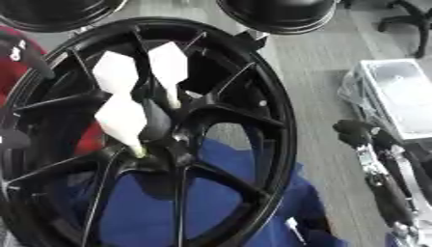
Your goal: Pull the pin out of the wheel hub.
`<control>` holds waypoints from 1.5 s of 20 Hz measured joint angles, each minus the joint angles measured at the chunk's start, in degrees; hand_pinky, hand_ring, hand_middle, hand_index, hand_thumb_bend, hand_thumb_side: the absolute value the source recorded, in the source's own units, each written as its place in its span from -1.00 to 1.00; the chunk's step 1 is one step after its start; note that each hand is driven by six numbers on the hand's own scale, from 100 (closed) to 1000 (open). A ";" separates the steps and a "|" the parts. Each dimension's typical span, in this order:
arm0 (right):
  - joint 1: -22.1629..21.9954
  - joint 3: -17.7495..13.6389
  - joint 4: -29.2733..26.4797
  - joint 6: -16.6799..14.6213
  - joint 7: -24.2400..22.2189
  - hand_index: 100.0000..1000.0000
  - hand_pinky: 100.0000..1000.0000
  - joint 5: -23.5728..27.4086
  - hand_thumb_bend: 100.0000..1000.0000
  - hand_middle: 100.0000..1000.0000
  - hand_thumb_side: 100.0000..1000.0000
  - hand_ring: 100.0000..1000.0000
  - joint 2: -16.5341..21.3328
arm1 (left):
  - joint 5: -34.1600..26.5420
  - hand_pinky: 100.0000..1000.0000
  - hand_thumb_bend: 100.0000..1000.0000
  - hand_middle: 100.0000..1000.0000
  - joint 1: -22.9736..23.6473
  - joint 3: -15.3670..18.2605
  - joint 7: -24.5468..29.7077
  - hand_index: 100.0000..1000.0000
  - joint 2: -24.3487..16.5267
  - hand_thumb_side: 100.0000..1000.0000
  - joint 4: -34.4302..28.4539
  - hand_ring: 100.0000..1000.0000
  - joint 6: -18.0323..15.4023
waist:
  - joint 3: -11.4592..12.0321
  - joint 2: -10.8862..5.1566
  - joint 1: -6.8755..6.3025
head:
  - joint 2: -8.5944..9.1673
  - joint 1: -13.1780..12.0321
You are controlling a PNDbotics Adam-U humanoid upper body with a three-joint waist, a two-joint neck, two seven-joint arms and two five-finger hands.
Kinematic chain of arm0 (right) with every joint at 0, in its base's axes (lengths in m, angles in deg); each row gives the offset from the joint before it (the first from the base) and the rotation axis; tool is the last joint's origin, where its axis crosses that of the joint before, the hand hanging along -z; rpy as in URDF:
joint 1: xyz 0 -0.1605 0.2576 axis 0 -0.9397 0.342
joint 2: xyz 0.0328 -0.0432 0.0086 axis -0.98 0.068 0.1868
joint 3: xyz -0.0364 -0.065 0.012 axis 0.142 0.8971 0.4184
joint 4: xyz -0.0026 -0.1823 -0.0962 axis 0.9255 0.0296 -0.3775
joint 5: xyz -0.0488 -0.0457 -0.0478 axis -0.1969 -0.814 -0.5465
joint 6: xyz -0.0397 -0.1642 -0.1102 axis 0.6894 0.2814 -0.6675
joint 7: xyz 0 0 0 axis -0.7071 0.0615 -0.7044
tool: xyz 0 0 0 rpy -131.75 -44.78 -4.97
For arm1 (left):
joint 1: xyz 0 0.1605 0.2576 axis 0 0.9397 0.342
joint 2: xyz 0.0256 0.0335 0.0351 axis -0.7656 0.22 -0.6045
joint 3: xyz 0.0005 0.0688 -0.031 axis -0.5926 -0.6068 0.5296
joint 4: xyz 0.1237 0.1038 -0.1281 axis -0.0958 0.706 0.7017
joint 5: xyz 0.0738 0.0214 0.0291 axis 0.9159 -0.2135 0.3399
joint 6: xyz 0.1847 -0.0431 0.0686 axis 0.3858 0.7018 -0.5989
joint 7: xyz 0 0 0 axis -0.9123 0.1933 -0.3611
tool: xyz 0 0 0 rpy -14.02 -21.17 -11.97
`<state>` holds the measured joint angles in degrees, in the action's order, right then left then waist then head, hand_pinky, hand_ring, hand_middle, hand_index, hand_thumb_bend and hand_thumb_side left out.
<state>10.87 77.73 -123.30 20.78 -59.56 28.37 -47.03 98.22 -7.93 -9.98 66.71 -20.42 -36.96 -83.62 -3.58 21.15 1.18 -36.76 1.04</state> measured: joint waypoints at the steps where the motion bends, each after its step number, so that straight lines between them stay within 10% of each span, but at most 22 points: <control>1: 0.00 -0.01 0.00 0.00 0.00 0.45 0.70 0.00 -1.00 0.32 0.36 0.63 0.02 | 0.00 0.63 -0.12 0.46 -1.68 -0.32 1.85 0.64 0.87 -0.22 0.75 0.55 -0.19 | 0.04 -0.30 -0.09 | -0.04 0.00; 11: -0.37 -0.03 0.01 0.19 0.02 0.44 0.70 0.09 -1.00 0.32 0.39 0.63 0.18 | 2.17 0.65 -0.21 0.50 -13.30 -2.24 10.46 0.65 10.03 -0.38 14.46 0.56 -5.90 | 0.10 -0.54 -0.80 | -0.41 -0.40; 30: 0.22 0.35 0.01 1.05 -0.28 0.44 0.70 -0.25 -1.00 0.32 0.44 0.63 -0.55 | 5.91 0.61 -0.02 0.61 -18.41 -2.94 11.18 0.75 18.56 -0.44 29.00 0.59 -10.93 | -1.08 0.87 -0.71 | 0.74 -2.42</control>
<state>11.09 78.08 -123.29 21.83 -59.83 28.12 -47.58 104.13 -26.34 -12.93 77.90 -1.86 -7.96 -94.55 -4.66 22.03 0.46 -36.02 -1.38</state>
